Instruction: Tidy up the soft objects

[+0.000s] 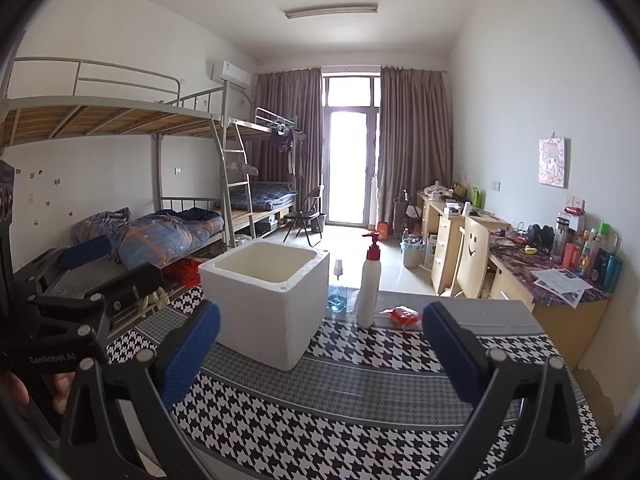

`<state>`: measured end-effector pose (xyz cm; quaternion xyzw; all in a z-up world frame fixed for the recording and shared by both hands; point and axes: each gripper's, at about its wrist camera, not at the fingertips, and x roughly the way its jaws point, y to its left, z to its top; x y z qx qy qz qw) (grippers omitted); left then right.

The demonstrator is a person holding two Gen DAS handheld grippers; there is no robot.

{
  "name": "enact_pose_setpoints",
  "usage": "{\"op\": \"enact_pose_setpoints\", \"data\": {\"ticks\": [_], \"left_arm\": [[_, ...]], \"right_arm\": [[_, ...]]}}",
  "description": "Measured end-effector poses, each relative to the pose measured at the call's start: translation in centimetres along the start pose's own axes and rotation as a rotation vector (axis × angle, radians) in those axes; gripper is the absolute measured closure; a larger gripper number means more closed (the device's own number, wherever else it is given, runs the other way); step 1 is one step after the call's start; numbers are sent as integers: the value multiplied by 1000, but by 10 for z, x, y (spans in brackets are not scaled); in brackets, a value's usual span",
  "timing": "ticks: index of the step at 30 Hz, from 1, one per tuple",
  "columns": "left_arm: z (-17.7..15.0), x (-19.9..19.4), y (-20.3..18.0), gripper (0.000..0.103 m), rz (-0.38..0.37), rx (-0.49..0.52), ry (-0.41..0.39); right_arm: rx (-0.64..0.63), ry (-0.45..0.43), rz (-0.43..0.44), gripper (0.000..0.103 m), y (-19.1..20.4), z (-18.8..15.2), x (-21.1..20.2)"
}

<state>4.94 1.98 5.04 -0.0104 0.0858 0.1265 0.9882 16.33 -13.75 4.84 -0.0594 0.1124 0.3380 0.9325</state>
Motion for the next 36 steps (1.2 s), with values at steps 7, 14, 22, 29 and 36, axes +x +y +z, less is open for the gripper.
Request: {"op": "enact_pose_setpoints", "data": {"ticks": [7, 14, 22, 29, 36], "left_arm": [[-14, -10, 4, 1, 18, -13, -2], [-23, -14, 3, 1, 22, -23, -9], [-34, -15, 2, 1, 39, 3, -14], [-44, -8, 5, 1, 62, -5, -5], [-50, -4, 9, 1, 81, -5, 8]], "right_arm": [[23, -35, 18, 1, 2, -9, -6], [22, -27, 11, 1, 6, -19, -5], [24, -66, 6, 1, 6, -28, -13], [42, -62, -7, 1, 5, -36, -13], [55, -58, -34, 1, 3, -46, -14]]}}
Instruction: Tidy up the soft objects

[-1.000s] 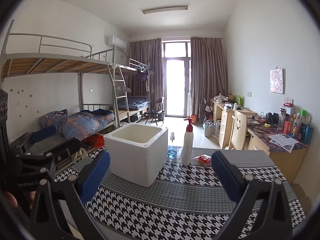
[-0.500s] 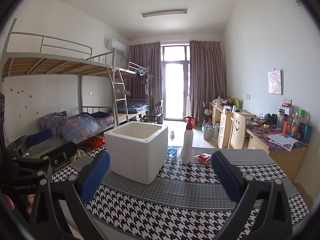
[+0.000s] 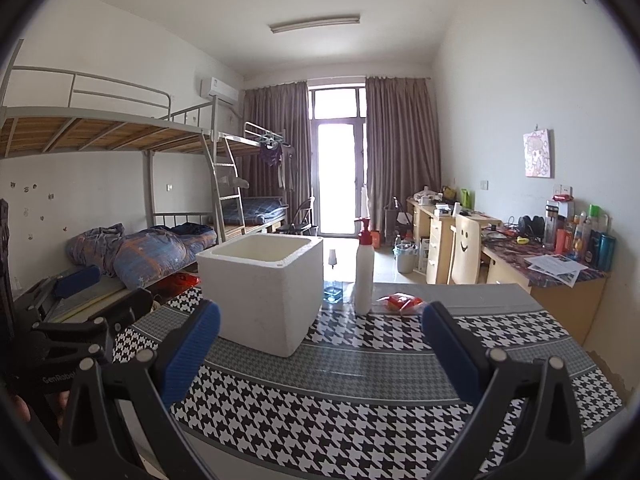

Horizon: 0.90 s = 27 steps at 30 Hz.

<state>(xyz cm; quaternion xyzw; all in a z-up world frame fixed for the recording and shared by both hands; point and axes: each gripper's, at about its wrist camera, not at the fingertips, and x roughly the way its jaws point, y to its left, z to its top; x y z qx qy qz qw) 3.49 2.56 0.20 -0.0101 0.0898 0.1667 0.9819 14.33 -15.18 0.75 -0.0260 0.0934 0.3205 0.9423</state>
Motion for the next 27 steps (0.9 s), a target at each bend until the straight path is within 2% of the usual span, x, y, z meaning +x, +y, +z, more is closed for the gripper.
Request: {"op": "enact_pose_setpoints", "data": {"ticks": [16, 27], "left_arm": [[-8, -2, 1, 1, 5, 1, 4], [-16, -4, 4, 1, 9, 4, 13]], "right_arm": [[-2, 10, -18, 1, -7, -18, -3], [-5, 16, 1, 1, -4, -26, -4]]}}
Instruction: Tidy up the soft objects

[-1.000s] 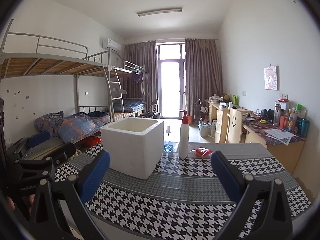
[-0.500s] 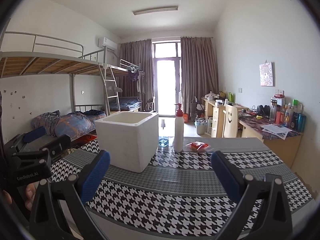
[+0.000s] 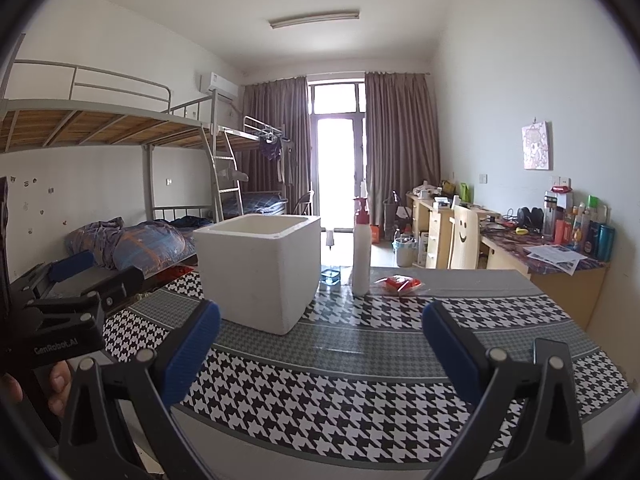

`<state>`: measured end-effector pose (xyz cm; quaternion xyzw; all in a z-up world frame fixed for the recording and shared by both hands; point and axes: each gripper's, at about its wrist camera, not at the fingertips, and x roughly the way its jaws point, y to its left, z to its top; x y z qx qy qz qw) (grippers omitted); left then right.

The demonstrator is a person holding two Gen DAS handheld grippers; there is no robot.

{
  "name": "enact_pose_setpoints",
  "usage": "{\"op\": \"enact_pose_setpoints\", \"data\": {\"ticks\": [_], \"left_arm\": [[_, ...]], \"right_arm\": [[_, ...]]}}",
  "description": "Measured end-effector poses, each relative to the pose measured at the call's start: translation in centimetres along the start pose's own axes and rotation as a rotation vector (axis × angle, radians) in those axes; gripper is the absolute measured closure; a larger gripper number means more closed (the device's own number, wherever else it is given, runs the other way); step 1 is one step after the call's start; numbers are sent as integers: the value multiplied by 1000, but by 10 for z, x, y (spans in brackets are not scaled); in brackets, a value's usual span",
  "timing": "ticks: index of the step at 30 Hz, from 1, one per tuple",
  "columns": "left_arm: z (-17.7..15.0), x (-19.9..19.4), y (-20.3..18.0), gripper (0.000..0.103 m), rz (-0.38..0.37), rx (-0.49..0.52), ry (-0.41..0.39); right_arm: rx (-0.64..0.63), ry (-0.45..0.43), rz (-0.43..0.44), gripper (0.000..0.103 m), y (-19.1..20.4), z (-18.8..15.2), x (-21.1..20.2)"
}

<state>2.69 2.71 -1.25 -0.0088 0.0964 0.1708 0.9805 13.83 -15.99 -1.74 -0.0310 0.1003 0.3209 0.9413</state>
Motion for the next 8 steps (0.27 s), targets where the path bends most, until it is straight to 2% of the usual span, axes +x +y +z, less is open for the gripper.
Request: {"op": "enact_pose_setpoints", "data": {"ticks": [8], "left_arm": [[-2, 1, 3, 1, -5, -7, 7]], "right_arm": [[16, 8, -5, 1, -1, -4, -1]]}}
